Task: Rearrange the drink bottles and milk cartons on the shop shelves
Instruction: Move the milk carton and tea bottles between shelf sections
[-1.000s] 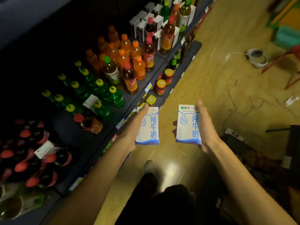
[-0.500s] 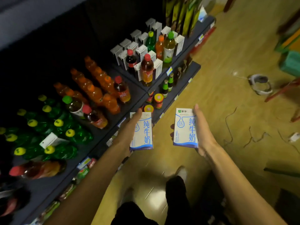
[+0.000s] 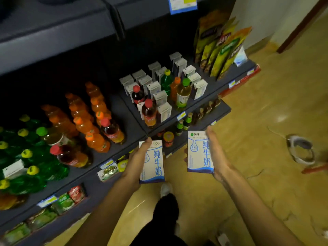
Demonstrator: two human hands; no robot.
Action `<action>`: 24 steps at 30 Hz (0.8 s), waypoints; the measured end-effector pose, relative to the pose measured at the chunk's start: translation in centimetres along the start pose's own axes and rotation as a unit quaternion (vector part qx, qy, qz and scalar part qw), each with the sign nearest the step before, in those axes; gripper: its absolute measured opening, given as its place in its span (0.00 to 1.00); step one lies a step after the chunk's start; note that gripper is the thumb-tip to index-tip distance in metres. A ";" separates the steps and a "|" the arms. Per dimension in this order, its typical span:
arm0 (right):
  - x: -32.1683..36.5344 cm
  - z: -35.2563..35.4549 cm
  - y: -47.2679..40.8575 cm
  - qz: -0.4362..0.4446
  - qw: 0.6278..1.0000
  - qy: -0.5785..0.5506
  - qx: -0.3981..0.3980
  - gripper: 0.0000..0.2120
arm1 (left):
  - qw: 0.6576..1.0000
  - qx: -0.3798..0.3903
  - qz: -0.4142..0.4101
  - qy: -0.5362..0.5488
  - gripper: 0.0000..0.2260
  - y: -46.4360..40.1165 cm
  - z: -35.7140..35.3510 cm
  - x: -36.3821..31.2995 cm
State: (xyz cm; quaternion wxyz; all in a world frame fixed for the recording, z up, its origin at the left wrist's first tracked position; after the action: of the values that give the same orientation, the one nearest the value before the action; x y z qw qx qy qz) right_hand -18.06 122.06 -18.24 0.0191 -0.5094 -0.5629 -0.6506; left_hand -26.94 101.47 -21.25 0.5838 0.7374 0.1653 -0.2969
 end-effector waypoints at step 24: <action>17.4 6.9 -17.9 -0.030 0.994 0.093 0.054 0.38 | 0.997 -0.012 -0.026 0.074 0.27 -10.0 -16.6 -10.3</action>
State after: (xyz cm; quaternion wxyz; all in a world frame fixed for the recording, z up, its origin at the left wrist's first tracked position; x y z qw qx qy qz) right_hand -32.72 143.31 -20.19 0.0797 -0.4282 -0.6080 -0.6638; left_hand -36.70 121.07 -20.08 0.5709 0.7459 0.2303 -0.2544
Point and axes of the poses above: each hand's wrist, its own y-axis away from the middle knuckle, its own z-axis out of the back of the hand, x = y × z, the point moved 4 cm from there along -y, towards the middle knuckle, and after that the axes turned 1 degree about -y, right-handed, at the moved point
